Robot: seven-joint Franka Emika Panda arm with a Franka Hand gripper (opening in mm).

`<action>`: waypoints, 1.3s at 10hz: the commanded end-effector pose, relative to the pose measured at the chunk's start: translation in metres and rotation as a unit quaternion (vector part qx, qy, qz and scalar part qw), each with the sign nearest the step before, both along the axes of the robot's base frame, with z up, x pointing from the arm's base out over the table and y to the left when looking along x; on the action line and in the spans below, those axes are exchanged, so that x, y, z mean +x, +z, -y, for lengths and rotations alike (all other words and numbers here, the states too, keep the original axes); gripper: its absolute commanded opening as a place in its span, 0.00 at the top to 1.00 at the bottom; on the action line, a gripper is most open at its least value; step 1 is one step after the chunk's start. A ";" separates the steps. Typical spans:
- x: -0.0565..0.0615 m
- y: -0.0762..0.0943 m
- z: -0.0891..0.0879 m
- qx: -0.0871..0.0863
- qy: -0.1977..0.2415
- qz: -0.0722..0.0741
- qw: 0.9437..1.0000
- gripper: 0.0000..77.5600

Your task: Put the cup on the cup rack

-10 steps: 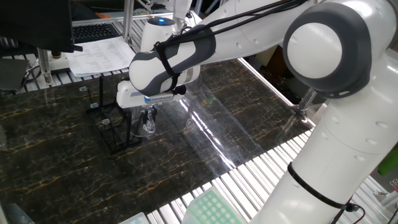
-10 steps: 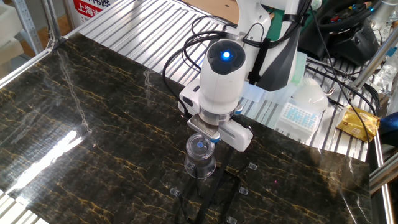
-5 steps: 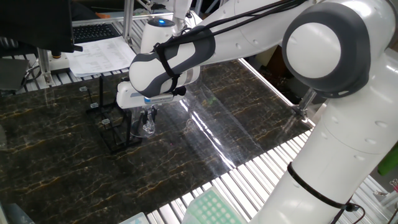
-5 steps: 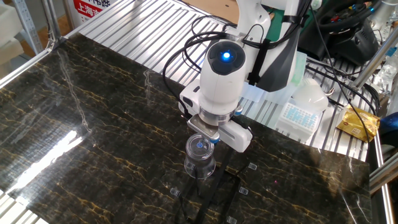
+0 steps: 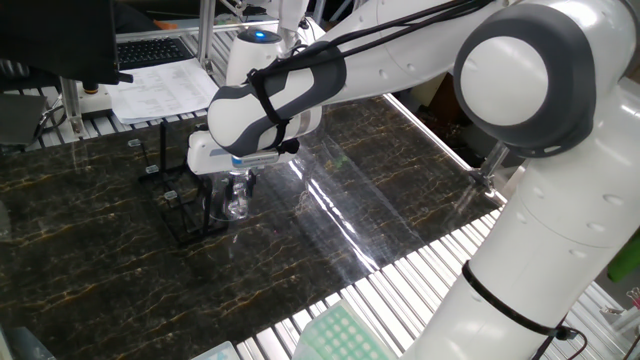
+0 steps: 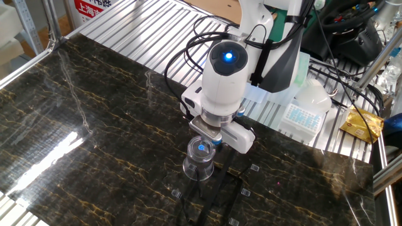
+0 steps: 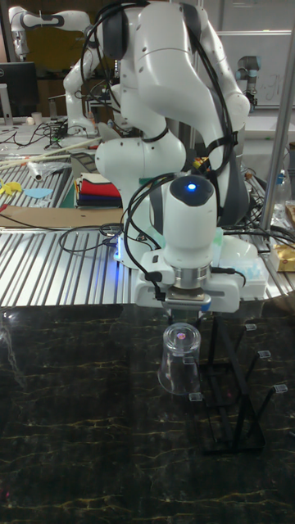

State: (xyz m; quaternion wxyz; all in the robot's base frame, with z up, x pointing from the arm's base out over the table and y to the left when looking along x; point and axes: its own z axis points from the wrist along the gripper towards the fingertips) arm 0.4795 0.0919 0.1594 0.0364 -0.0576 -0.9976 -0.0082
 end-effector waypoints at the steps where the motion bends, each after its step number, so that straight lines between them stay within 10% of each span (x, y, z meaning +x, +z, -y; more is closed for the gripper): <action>1: 0.001 0.001 0.000 0.000 0.001 0.002 1.000 0.00; 7: 0.001 0.001 0.000 0.000 0.001 0.002 1.000 0.00; 8: 0.000 0.051 0.008 0.016 -0.009 -0.012 1.000 0.00; 13: 0.004 0.045 0.021 -0.002 -0.028 -0.011 1.000 0.00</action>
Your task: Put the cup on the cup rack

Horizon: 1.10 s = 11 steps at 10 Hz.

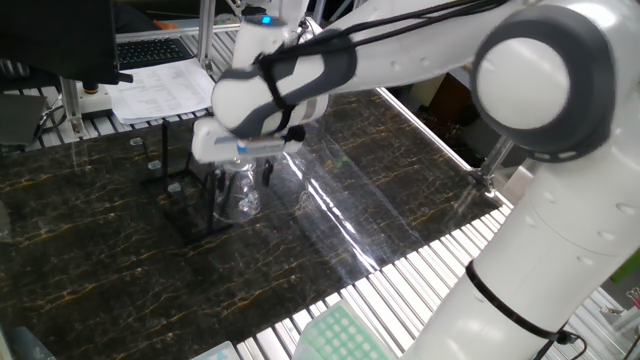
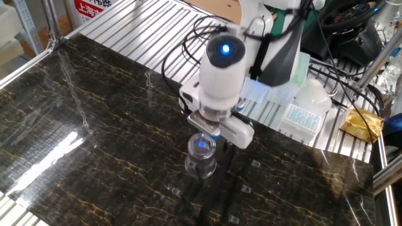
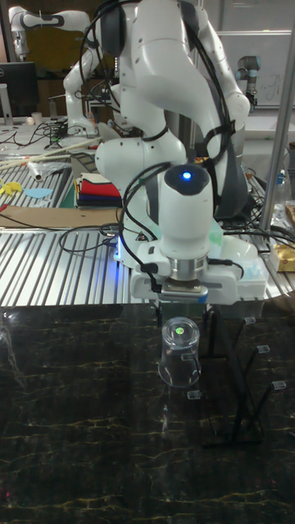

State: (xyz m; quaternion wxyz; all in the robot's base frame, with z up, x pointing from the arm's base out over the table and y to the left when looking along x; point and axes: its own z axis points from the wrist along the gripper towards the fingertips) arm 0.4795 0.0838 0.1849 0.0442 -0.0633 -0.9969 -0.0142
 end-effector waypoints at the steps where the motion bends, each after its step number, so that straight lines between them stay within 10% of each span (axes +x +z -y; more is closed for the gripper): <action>1: 0.004 0.020 0.013 -0.008 -0.024 -0.003 1.000 0.00; 11: 0.000 0.014 0.011 -0.026 -0.048 -0.008 0.998 0.00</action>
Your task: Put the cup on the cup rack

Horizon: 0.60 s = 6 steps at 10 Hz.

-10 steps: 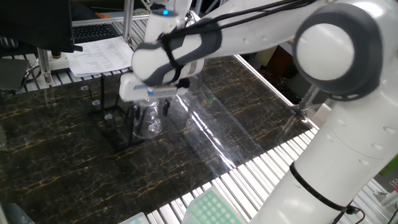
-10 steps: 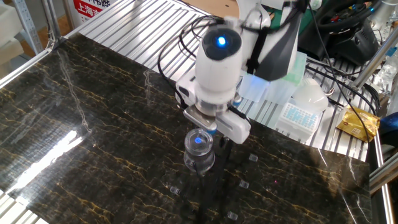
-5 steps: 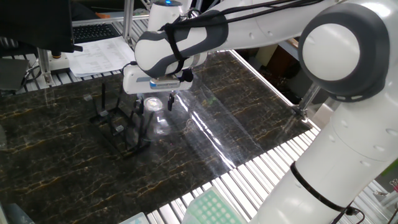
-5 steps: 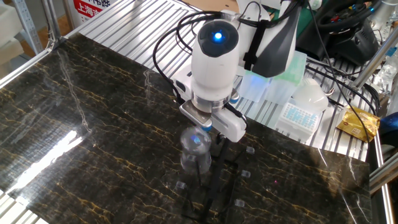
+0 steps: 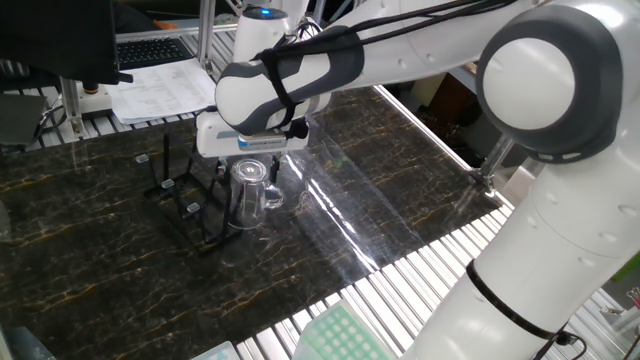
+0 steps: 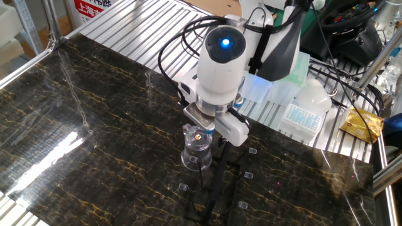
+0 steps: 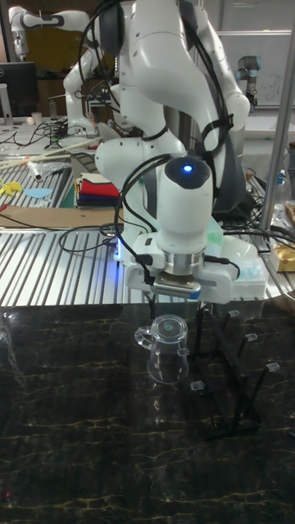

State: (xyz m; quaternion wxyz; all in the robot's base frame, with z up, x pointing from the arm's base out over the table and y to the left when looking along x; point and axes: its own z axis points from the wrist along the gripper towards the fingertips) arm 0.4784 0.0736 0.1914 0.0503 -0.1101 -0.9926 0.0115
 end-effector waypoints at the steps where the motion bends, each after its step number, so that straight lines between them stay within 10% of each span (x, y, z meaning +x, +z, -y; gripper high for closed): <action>1: 0.001 0.018 0.003 0.001 -0.004 -0.003 1.000 0.00; 6: 0.026 0.080 0.025 0.008 0.009 -0.018 1.000 0.00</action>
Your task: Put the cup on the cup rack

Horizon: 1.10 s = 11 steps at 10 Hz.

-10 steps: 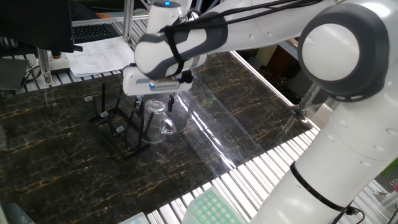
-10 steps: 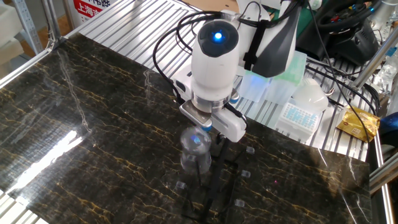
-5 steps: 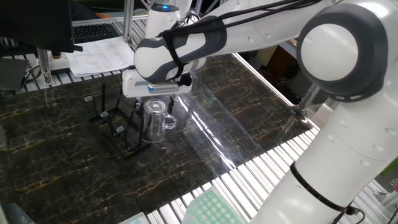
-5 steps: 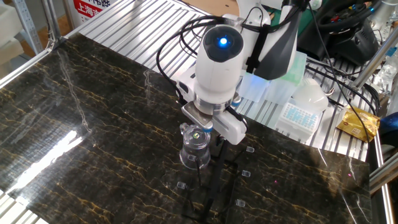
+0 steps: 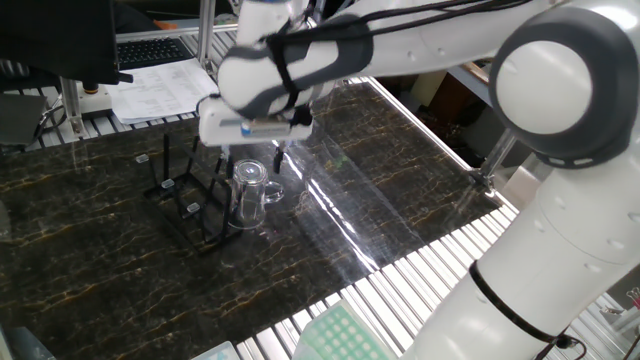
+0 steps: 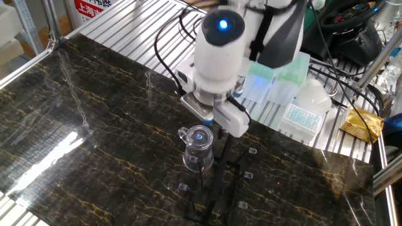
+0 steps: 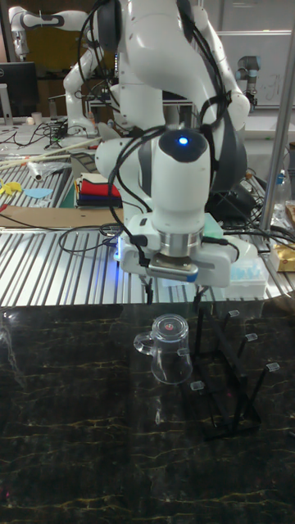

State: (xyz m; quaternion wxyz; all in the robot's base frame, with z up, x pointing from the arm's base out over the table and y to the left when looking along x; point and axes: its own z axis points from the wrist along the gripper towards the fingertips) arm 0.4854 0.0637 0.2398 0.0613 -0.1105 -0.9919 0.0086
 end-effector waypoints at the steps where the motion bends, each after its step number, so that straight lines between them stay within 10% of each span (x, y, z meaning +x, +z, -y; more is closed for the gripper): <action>1: 0.028 0.043 0.022 0.004 0.014 -0.010 1.000 0.00; 11: 0.067 0.064 0.060 -0.003 0.083 -0.009 0.997 0.00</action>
